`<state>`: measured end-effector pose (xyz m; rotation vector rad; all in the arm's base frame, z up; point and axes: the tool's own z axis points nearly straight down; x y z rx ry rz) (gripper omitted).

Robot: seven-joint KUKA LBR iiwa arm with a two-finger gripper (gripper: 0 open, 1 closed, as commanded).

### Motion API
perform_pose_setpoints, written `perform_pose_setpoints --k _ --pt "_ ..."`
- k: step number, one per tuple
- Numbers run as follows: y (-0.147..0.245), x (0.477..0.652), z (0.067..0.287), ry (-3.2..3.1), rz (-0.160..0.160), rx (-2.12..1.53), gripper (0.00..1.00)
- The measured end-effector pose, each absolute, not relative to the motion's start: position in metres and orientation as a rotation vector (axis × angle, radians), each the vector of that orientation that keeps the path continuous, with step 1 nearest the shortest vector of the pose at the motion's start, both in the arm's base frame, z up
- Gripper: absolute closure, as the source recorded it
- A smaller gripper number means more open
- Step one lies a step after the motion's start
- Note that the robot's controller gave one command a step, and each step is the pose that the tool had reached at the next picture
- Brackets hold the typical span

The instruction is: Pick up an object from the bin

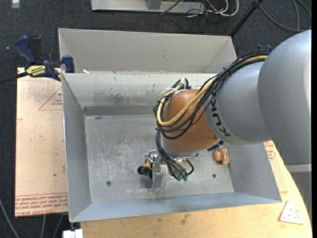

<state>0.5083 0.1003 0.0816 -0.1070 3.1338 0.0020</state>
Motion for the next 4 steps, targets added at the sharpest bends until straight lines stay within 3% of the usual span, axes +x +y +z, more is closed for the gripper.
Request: perform_pose_setpoints --k 1,2,3,4 --pt "0.108 0.504 0.165 3.136 0.002 -0.162 1.0" --pt "0.108 0.504 0.165 3.136 0.002 -0.162 1.0" --pt "0.12 0.495 0.199 3.132 0.002 -0.214 1.0" --pt "0.12 0.495 0.199 3.132 0.002 -0.214 1.0"
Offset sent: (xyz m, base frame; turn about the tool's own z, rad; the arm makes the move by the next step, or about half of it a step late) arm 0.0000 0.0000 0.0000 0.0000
